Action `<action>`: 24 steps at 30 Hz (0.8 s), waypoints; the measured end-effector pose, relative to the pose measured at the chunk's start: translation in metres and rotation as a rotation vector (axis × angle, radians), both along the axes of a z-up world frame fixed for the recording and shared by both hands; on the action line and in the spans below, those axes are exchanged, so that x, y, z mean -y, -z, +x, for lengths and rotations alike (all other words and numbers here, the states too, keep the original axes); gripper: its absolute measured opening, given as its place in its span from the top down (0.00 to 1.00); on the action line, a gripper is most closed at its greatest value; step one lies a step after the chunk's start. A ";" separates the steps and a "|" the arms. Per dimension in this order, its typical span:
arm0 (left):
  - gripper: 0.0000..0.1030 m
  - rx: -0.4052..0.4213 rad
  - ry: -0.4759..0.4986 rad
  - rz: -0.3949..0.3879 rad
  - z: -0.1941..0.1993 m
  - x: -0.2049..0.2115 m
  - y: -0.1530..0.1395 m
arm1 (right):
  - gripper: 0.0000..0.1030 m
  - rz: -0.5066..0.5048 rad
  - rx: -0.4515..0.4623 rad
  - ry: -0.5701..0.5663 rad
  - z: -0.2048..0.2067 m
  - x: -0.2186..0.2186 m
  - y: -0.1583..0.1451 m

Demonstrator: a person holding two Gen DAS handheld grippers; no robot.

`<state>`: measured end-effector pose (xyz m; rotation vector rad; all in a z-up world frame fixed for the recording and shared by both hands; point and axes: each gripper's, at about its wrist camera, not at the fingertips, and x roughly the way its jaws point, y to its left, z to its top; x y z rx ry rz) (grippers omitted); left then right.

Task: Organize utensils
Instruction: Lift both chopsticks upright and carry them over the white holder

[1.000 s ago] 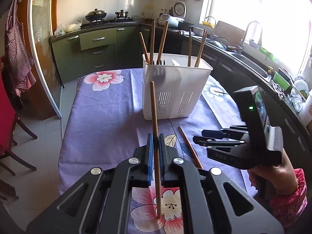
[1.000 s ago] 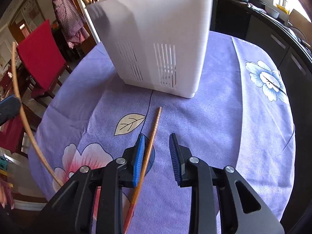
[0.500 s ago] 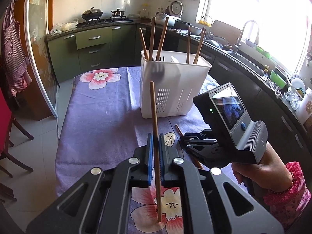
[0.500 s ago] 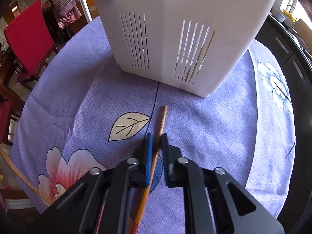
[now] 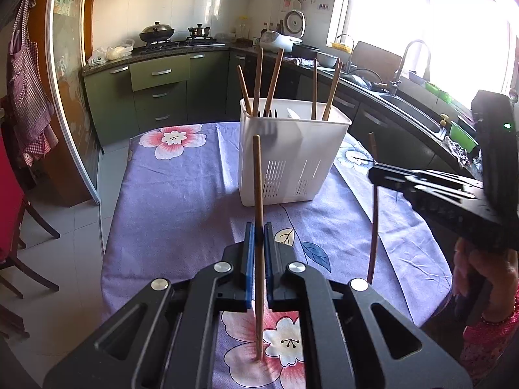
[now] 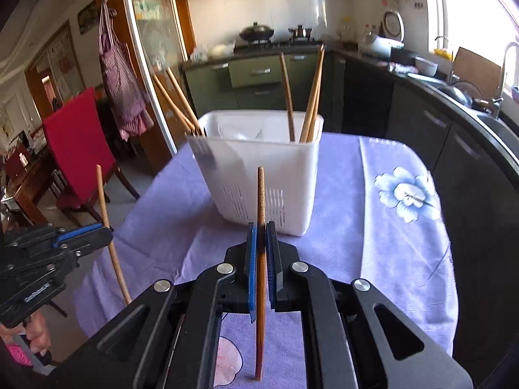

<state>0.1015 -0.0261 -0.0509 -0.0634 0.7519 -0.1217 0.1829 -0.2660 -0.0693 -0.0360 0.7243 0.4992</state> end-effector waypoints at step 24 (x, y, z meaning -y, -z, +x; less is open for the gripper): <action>0.95 0.160 -0.006 0.038 -0.050 -0.001 -0.022 | 0.94 0.047 0.152 0.024 -0.092 0.055 -0.024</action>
